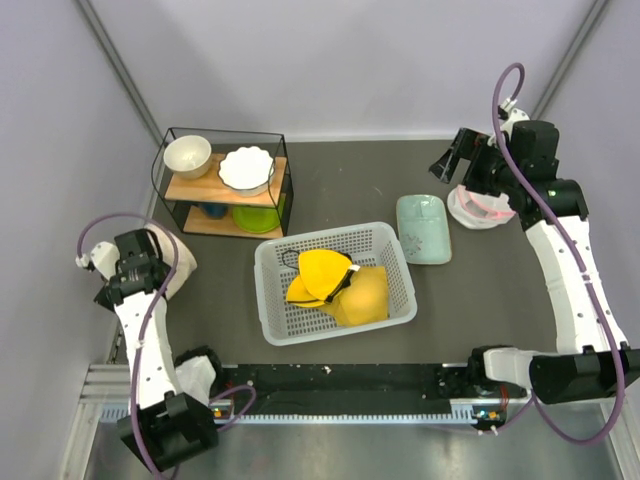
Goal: Unzip the laundry bag and remove the bra
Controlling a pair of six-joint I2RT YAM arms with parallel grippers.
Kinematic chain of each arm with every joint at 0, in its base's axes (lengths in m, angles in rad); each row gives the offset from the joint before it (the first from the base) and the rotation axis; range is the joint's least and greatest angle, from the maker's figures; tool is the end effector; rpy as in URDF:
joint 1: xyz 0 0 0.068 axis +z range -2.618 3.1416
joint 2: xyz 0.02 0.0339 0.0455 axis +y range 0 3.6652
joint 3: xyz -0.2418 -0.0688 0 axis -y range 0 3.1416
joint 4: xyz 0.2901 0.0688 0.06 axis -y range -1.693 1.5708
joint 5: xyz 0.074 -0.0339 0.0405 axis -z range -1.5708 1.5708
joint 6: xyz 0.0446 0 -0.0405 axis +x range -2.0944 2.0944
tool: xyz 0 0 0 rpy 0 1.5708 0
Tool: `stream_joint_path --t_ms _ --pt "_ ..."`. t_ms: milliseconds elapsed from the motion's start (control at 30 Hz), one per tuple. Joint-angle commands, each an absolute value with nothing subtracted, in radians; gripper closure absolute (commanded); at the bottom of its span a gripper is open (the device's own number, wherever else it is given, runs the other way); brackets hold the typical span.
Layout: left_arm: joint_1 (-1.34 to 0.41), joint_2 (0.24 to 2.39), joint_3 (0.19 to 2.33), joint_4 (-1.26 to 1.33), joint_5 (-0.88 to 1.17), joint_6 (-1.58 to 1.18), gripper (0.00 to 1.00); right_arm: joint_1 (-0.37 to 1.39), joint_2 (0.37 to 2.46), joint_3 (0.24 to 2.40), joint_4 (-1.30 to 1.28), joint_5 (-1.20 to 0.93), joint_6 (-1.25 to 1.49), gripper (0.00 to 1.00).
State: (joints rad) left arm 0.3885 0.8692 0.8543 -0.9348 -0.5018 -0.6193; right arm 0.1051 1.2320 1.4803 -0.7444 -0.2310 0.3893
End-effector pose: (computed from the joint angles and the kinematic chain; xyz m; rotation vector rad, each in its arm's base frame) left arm 0.1961 0.1035 0.2619 -1.3443 2.0254 0.5273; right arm 0.3066 0.0426 0.4151 0.1531 2.0917 0.5404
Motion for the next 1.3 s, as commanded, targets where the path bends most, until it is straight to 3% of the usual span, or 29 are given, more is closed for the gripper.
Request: stream_joint_path --t_ms 0,467,1000,1267 --pt "0.463 0.882 0.81 -0.812 -0.445 -0.629 0.04 0.121 1.23 1.48 -0.716 -0.247 0.403 0.01" --pt "0.483 0.934 0.845 -0.692 -0.523 -0.776 0.18 0.124 1.227 1.497 -0.733 -0.256 0.408 0.01" --pt "0.483 0.936 0.916 -0.703 -0.521 -0.756 0.02 0.124 1.23 1.483 -0.765 -0.248 0.385 0.01" --pt "0.52 1.026 0.871 -0.627 -0.479 -0.79 0.07 0.124 1.23 1.502 -0.781 -0.252 0.373 0.01"
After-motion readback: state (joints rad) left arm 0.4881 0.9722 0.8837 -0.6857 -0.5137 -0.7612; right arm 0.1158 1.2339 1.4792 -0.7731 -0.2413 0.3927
